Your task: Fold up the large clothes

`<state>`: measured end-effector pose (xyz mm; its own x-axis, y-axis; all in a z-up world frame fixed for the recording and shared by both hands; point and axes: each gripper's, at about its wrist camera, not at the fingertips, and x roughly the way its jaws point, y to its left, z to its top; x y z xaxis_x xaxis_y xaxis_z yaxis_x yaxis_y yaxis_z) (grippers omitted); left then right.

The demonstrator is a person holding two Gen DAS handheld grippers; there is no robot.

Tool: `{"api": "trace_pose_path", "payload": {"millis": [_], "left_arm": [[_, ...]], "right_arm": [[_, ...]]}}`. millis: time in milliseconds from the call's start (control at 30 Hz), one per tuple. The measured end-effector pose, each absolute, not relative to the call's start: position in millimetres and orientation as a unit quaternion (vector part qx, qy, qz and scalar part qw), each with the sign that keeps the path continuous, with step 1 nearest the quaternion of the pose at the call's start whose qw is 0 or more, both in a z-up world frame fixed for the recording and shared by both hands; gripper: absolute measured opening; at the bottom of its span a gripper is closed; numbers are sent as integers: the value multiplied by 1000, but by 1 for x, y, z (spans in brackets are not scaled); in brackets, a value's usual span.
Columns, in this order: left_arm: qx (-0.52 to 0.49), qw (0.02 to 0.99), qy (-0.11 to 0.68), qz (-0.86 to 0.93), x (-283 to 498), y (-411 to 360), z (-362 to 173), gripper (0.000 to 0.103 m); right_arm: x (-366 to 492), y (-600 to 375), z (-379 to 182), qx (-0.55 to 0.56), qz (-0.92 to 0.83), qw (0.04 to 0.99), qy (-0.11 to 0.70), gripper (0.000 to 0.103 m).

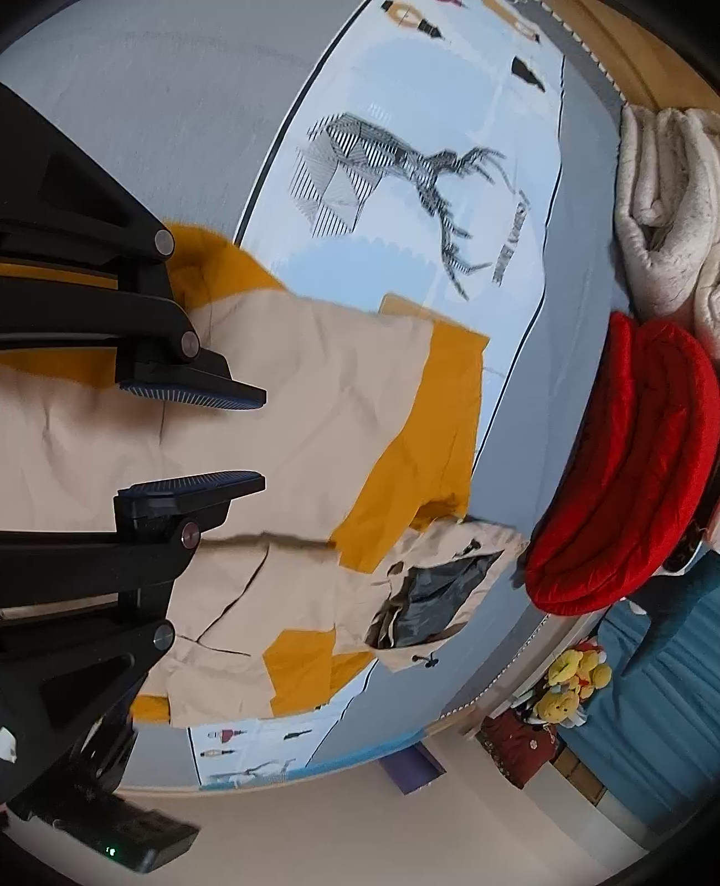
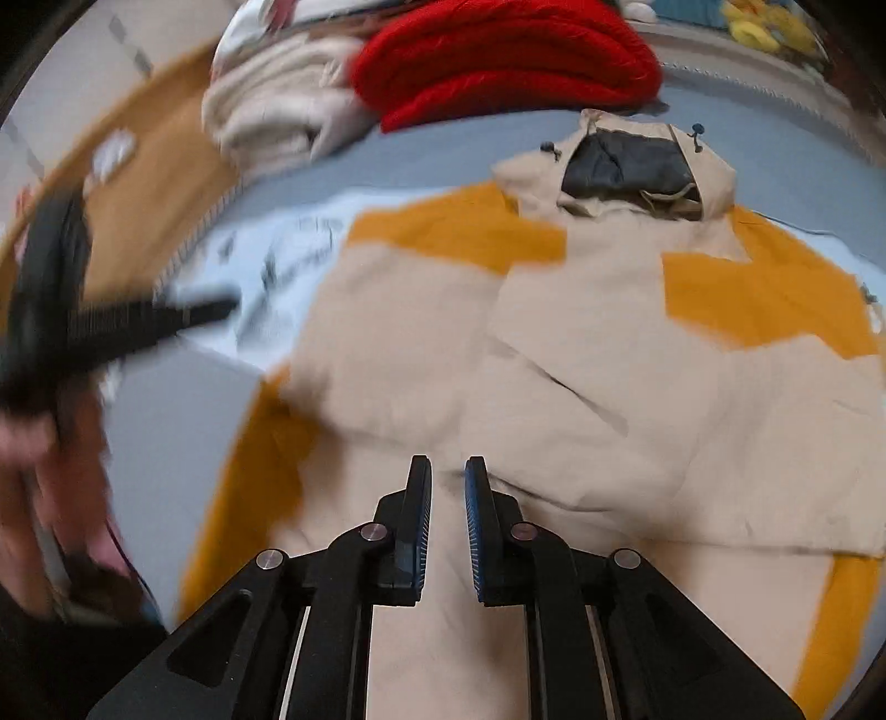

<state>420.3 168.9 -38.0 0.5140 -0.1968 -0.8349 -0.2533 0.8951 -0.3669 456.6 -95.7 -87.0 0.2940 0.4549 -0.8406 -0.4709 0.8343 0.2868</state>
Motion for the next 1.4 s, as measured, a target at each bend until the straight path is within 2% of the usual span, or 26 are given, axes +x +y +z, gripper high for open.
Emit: {"api": "trace_pose_path", "payload": {"millis": [100, 167, 233, 267, 533, 600, 867, 900, 1000, 1100, 1167, 1267, 1300, 1400], "left_arm": [[-223, 837, 499, 5, 425, 155, -44, 20], [-215, 837, 503, -8, 426, 142, -49, 20], [-204, 838, 506, -29, 428, 121, -53, 20], [-200, 838, 507, -37, 429, 114, -55, 20], [-158, 838, 513, -101, 435, 58, -66, 20], [-145, 836, 514, -123, 434, 48, -67, 11], [-113, 837, 512, -159, 433, 27, -68, 11], [-116, 835, 514, -161, 435, 27, -69, 11], [-120, 829, 520, -167, 437, 23, -73, 11], [-116, 826, 523, -175, 436, 17, -75, 13], [-112, 824, 526, -178, 436, 13, -75, 17], [-107, 821, 532, -177, 436, 9, -77, 38], [-105, 821, 532, -178, 436, 7, -77, 41], [-98, 827, 526, -173, 435, 7, -76, 43]], "right_arm": [[459, -144, -70, 53, 243, 820, 515, 18], [462, -182, -60, 111, 195, 835, 503, 27], [466, -212, -61, 167, 157, 839, 494, 42], [470, -225, -66, 190, 144, 837, 492, 44], [490, -249, -145, 302, 137, 750, 572, 44], [493, -244, -159, 313, 144, 734, 585, 44], [498, -222, -201, 357, 139, 686, 619, 44], [498, -221, -202, 358, 138, 685, 619, 43], [498, -217, -196, 362, 151, 688, 611, 17], [500, -211, -180, 358, 164, 705, 590, 6], [500, -212, -165, 356, 177, 723, 565, 4], [500, -204, -135, 359, 236, 745, 510, 3], [499, -199, -123, 354, 262, 751, 492, 3], [495, -182, -98, 339, 330, 753, 458, 3]]}}
